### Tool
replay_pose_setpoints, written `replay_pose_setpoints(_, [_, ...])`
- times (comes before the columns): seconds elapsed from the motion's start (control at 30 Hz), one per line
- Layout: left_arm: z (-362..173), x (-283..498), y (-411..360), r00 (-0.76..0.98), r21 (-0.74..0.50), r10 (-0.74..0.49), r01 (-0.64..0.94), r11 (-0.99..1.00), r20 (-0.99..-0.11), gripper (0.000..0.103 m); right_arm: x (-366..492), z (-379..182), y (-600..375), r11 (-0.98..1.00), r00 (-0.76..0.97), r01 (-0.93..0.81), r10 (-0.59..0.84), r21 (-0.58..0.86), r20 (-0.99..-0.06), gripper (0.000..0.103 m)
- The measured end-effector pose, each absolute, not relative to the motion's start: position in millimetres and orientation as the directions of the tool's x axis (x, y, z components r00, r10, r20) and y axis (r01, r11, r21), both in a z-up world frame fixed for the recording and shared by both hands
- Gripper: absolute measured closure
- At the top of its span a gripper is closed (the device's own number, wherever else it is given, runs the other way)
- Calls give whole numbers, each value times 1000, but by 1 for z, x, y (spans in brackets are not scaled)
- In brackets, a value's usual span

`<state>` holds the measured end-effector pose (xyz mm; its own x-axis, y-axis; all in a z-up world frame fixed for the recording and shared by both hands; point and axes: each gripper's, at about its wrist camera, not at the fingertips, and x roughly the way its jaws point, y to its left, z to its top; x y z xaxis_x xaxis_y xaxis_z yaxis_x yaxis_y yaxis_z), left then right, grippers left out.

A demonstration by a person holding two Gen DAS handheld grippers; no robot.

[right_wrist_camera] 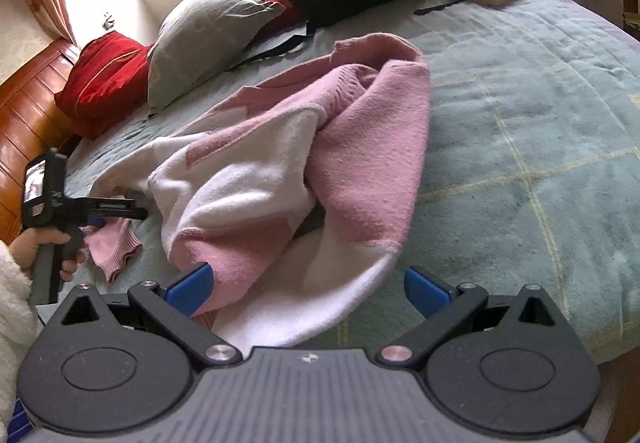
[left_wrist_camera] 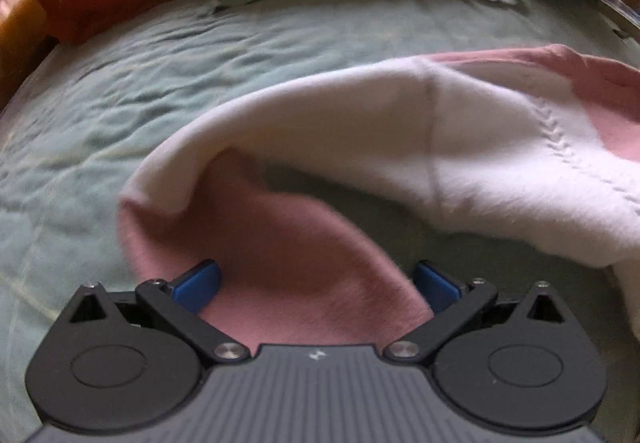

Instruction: Fold clothes

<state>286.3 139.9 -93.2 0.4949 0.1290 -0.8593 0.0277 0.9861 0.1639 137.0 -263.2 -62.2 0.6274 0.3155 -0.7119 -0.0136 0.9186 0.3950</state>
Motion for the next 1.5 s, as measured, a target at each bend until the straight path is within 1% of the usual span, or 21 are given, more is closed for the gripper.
replay_pose_setpoints(0.3, [-78, 257, 182, 501, 315, 287, -30, 948, -816, 0, 141, -69, -255, 913, 604, -38, 345, 407, -718, 0])
replay_pose_setpoints(0.5, [-77, 257, 162, 531, 332, 268, 26, 943, -804, 1, 144, -73, -251, 911, 593, -33, 348, 410, -726, 0])
replay_pose_setpoints(0.63, [-83, 264, 142, 539, 312, 233, 59, 948, -809, 1, 141, -73, -252, 915, 595, -31, 340, 402, -728, 0])
replay_pose_setpoints(0.77, [-92, 271, 134, 512, 341, 266, 56, 938, -817, 0, 141, -74, -261, 912, 601, -11, 334, 411, -726, 0])
replay_pose_setpoints(0.83, [-89, 272, 139, 496, 354, 302, 12, 935, -814, 0, 142, -76, -264, 909, 602, -7, 337, 417, -724, 0])
replay_pose_setpoints(0.9, [-87, 272, 145, 483, 400, 359, -20, 916, -798, 0, 142, -78, -267, 905, 601, -6, 343, 425, -722, 0])
replay_pose_setpoints(1.17, [-85, 271, 149, 495, 508, 465, -53, 860, -734, 0, 147, -84, -272, 883, 597, -8, 380, 469, -707, 0])
replay_pose_setpoints(1.37, [-84, 270, 151, 503, 582, 537, -80, 809, -677, 0, 146, -67, -263, 900, 585, -97, 396, 424, -707, 0])
replay_pose_setpoints(1.43, [-81, 268, 158, 498, 591, 557, -105, 800, -665, 0, 146, -63, -258, 903, 582, -125, 402, 411, -706, 0])
replay_pose_setpoints(1.47, [-78, 267, 162, 493, 570, 546, -118, 813, -678, 1, 146, -62, -255, 903, 581, -137, 405, 406, -705, 0])
replay_pose_setpoints(1.5, [-76, 266, 167, 488, 515, 503, -120, 848, -714, 1, 146, -60, -252, 902, 580, -146, 411, 407, -703, 0])
